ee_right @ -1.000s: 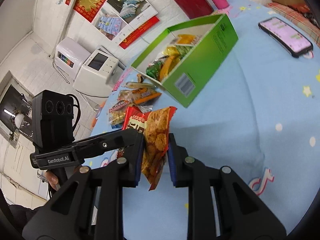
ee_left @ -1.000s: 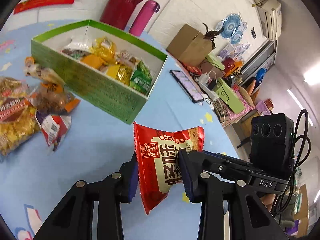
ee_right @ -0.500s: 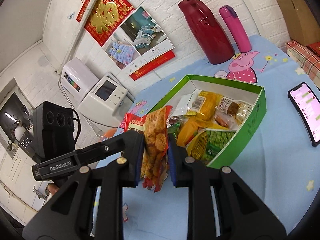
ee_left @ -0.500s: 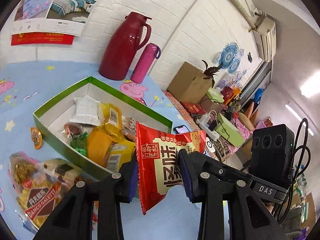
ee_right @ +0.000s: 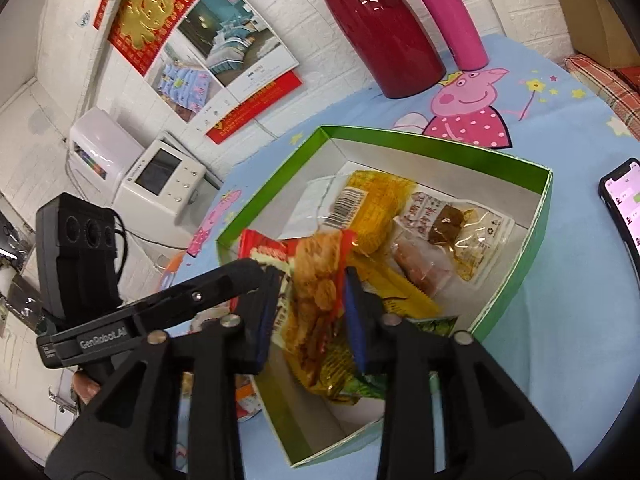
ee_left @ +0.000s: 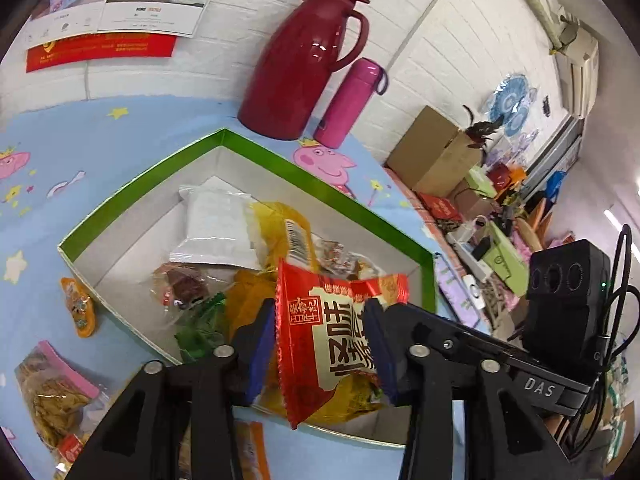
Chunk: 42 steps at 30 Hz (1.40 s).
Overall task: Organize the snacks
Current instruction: 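Carry the red chip bag into the green box and open the right tool, then grasp the red-white wrapped snack with the right tool while the left grasps an orange-labelled bag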
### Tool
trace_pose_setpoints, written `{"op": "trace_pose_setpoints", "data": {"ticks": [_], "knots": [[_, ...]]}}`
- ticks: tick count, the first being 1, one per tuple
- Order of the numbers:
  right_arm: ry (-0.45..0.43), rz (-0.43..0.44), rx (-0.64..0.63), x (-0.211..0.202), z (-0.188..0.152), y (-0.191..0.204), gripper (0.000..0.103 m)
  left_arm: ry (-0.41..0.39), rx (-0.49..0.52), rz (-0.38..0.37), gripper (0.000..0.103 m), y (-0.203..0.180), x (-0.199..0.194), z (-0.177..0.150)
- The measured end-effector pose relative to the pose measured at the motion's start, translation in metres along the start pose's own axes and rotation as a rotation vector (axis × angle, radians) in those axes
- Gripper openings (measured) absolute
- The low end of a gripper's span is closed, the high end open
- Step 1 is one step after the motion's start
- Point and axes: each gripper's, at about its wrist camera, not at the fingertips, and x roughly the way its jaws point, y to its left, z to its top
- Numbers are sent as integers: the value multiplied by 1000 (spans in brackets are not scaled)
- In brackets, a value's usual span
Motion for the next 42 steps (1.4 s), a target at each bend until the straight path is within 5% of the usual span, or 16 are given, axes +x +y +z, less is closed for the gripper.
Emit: {"op": "trace_pose_setpoints", "data": {"ticks": [1, 4, 12, 19, 28, 42], "knots": [[-11, -33, -7, 0, 0, -2, 57, -15, -6, 47, 73, 2, 0, -1], [-34, -52, -44, -7, -2, -2, 59, -80, -10, 101, 82, 9, -9, -4], [-42, -58, -56, -24, -17, 5, 68, -81, -17, 110, 82, 8, -28, -16], [-83, -51, -100, -57, -43, 35, 82, -113, 29, 214, 82, -15, -63, -41], [-80, -34, -140, -75, -87, 62, 82, -123, 54, 278, 83, -24, -98, -87], [76, -36, -180, -38, -136, 81, 82, -98, -94, 326, 83, 42, -128, -153]]}}
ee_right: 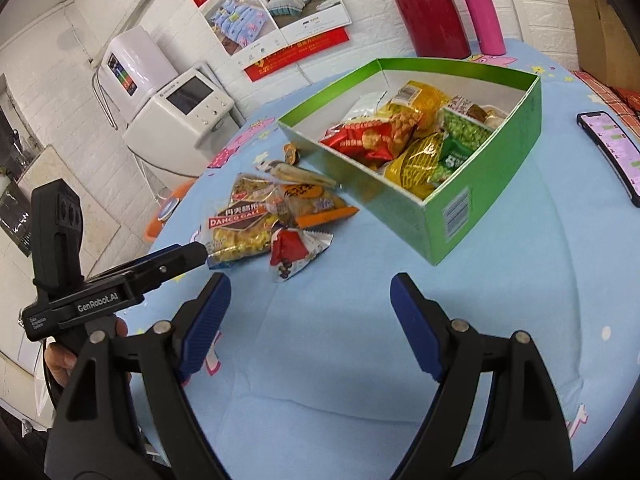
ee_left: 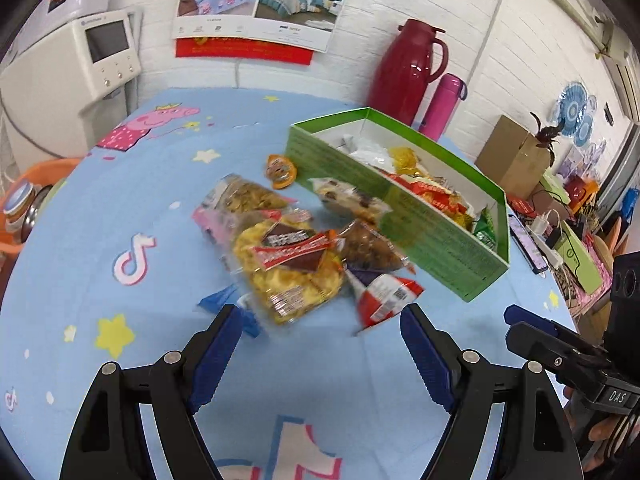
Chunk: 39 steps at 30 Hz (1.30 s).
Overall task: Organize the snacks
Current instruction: 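Grasp the red-white wrapped snack with the right tool while the left grasps an orange-labelled bag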
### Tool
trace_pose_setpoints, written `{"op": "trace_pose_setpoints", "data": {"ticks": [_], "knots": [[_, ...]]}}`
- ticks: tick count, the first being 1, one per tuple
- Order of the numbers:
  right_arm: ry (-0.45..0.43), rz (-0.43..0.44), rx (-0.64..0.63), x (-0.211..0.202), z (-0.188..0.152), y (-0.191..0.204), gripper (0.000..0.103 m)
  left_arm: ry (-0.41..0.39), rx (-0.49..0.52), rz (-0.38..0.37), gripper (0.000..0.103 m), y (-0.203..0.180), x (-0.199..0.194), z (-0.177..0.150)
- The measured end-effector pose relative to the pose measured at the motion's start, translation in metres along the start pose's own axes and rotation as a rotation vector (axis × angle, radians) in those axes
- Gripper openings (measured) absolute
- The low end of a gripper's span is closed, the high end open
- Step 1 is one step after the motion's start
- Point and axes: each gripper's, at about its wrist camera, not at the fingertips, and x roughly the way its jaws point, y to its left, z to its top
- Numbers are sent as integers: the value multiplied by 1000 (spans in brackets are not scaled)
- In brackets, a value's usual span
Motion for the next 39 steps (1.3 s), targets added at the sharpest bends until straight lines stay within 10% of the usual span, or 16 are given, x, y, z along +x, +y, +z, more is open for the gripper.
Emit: {"op": "trace_pose_setpoints", "data": {"ticks": [14, 18, 29, 39], "knots": [[104, -83, -166, 88, 4, 42, 67, 2, -53, -16, 83, 49, -15, -24], [121, -99, -145, 99, 6, 32, 34, -20, 0, -49, 83, 38, -17, -12], [62, -108, -35, 39, -13, -5, 33, 24, 175, -113, 83, -35, 38, 36], [48, -93, 17, 21, -21, -24, 33, 128, 290, -9, 69, -65, 104, 43]]}}
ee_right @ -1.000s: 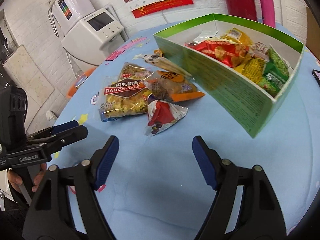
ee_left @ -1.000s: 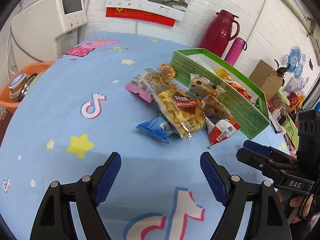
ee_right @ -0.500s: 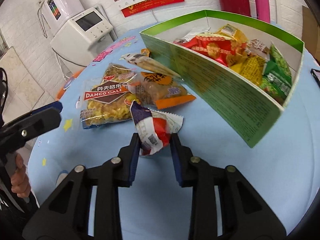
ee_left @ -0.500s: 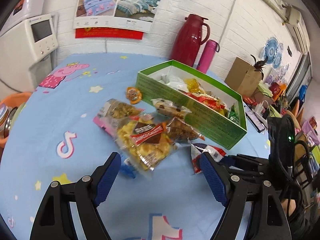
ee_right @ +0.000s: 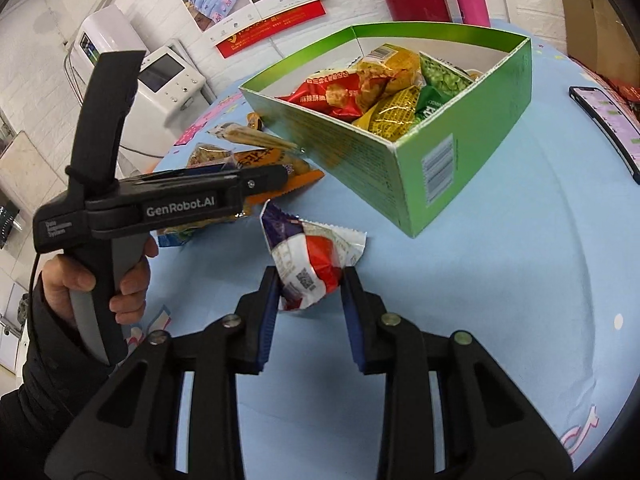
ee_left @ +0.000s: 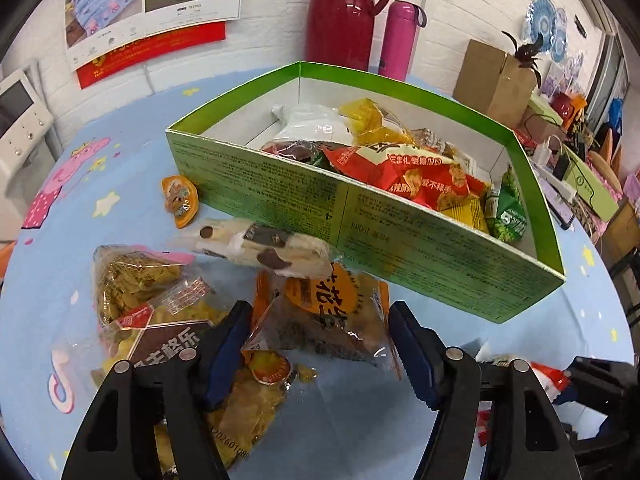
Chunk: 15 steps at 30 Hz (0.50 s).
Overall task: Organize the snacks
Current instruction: 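Grasp the red-white wrapped snack with the right tool while the left grasps an orange-labelled bag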
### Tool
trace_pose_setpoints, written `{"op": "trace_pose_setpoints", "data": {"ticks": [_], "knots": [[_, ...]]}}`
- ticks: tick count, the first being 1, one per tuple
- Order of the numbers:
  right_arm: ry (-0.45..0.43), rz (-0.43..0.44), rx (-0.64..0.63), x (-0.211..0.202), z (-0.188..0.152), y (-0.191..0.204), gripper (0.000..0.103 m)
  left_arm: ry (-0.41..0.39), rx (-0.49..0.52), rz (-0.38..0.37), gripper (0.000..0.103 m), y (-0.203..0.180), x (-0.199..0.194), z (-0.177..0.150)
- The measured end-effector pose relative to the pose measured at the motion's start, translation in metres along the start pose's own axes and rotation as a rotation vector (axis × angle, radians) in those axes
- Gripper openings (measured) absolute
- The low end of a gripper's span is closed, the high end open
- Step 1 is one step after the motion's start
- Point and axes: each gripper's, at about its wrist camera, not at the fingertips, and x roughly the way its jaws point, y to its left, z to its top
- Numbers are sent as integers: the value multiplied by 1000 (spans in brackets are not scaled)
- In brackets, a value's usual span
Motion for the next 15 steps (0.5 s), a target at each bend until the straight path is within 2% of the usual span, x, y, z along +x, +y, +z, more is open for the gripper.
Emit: {"op": "trace_pose_setpoints", "data": {"ticks": [1, 6, 12, 15], "knots": [[1, 0, 1, -1, 0, -2, 33, 1, 3, -1, 64, -1, -2, -3], [-2, 2, 18, 0, 2, -10, 33, 21, -8, -111, 64, -6, -17, -23], [0, 4, 36, 5, 2, -14, 33, 22, 1, -85, 67, -11, -10, -27], [1, 8, 42, 4, 2, -15, 33, 39, -9, -114, 58, -11, -6, -30]]}}
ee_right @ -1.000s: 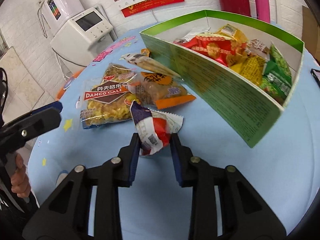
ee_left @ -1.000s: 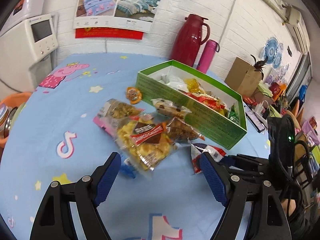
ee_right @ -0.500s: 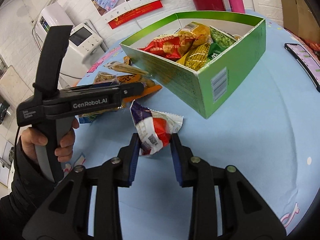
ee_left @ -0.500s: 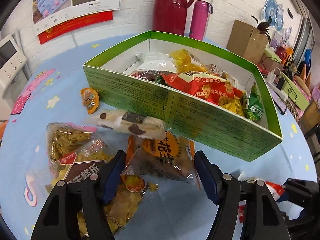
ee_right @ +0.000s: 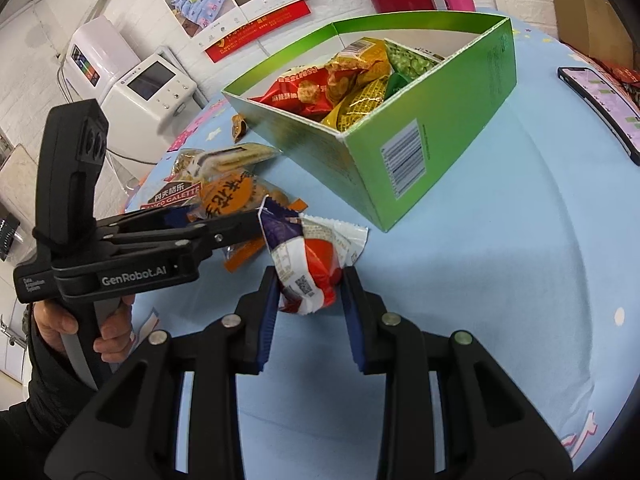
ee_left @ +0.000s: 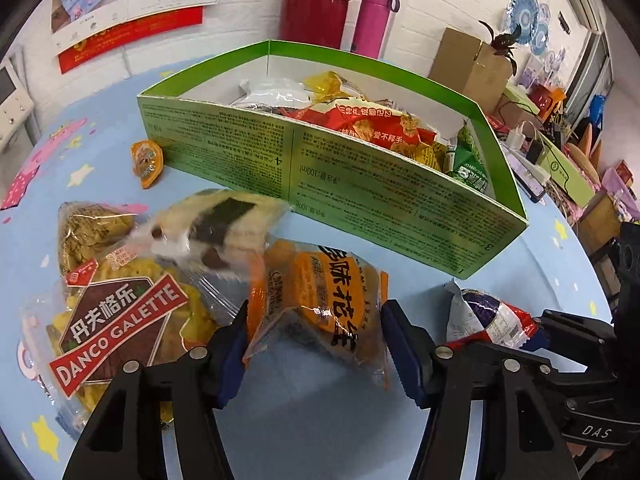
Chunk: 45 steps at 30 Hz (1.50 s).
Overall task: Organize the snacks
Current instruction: 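Grasp the red-white wrapped snack with the right tool while the left grasps an orange-labelled bag, then lower both held snacks into the green box and open both tools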
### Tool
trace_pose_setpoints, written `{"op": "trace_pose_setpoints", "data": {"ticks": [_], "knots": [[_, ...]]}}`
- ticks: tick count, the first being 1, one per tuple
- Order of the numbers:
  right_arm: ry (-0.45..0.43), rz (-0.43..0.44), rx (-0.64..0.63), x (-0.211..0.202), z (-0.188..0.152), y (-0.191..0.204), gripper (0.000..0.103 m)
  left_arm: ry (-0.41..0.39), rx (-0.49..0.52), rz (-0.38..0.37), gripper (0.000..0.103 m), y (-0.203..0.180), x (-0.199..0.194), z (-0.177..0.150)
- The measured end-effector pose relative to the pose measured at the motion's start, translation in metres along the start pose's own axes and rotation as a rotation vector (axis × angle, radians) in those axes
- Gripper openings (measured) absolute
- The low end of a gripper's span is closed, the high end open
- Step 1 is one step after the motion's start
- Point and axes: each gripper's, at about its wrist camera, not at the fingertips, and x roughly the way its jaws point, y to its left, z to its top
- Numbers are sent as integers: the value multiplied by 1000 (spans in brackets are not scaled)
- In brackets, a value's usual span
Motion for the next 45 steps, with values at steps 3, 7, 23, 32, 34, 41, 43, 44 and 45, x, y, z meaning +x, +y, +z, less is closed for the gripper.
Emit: {"op": "trace_pose_setpoints", "data": {"ticks": [3, 7, 23, 32, 34, 41, 43, 44, 45], "knots": [[-8, 14, -6, -7, -1, 3, 32, 9, -22, -42, 51, 0, -8, -2], [-60, 53, -32, -29, 4, 13, 32, -23, -30, -80, 49, 0, -31, -6], [-238, -31, -40, -67, 85, -4, 32, -251, -66, -50, 49, 3, -86, 83], [-232, -125, -14, -36, 123, -39, 33, -229, -161, 30, 50, 36, -37, 125], [-224, -137, -11, -28, 128, -45, 33, -222, -177, 38, 50, 44, -28, 131], [-160, -162, -13, 7, 141, -58, 42, -191, -206, 84, 64, 64, -1, 145], [-175, -173, -47, 4, 139, -54, 68, -187, -224, 80, 81, 69, 1, 143], [-189, -171, -64, 1, 138, -51, 71, -201, -234, 71, 83, 72, 0, 139], [-197, -179, -78, -2, 137, -48, 75, -211, -240, 68, 83, 73, -1, 137]]}}
